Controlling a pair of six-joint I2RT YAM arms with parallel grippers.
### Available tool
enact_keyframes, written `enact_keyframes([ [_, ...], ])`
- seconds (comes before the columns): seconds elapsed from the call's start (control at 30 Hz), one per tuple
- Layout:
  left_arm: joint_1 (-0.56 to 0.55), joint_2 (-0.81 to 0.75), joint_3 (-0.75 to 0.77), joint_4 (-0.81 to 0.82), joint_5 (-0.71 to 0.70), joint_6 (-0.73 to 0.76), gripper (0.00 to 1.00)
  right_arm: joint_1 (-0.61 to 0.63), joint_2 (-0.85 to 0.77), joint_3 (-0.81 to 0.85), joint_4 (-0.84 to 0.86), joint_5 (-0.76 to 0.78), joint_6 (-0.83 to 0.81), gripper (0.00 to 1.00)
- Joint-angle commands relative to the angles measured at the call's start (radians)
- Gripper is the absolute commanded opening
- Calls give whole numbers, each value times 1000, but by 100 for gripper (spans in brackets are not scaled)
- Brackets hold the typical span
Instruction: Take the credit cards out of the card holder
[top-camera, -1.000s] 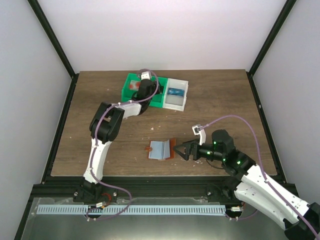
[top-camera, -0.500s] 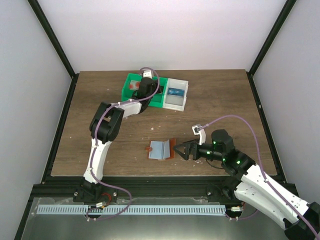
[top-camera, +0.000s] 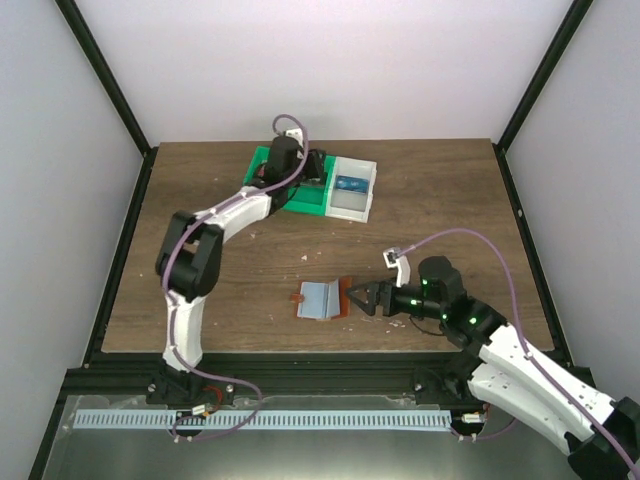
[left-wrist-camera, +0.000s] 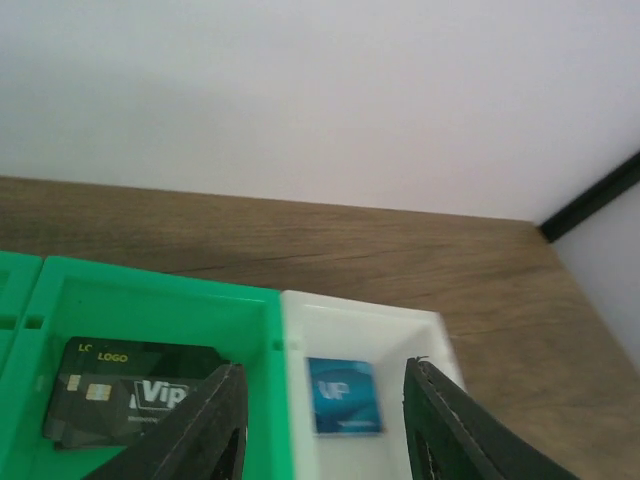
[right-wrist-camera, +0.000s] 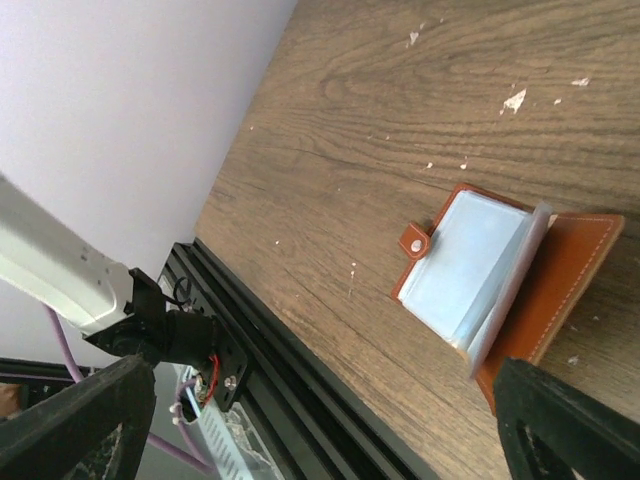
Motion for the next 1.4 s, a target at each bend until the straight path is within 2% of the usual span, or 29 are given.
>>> enact_keyframes([
  [0.0, 2, -184, -83, -149, 112, -4, 45, -1, 68, 78, 18, -44, 35, 90],
  [0.07, 2, -256, -139, -202, 158, 8, 46, 4, 106, 88, 29, -54, 51, 85],
  [0.17, 2, -368, -246, -265, 253, 5, 45, 39, 151, 90, 55, -40, 65, 71],
  [0.3, -4, -551, -457, -242, 347, -36, 42, 111, 216, 90, 106, 1, 106, 41],
  [0.43, -10, -676, -619, -270, 407, -44, 41, 158, 292, 100, 140, 50, 142, 27],
  [0.57, -38, -804, -806, -208, 466, -85, 43, 184, 370, 106, 175, 80, 150, 16],
  [0.77, -67, -891, -999, -144, 504, -143, 45, 192, 498, 133, 195, 143, 152, 11],
  [0.93, -81, -894, -1136, 40, 561, -265, 45, 191, 644, 178, 211, 161, 147, 8],
  [1.13, -91, -777, -1195, 180, 618, -300, 48, 191, 767, 197, 231, 212, 145, 9],
  [1.37, -110, -708, -1234, 299, 636, -342, 48, 192, 809, 182, 252, 232, 117, 17],
])
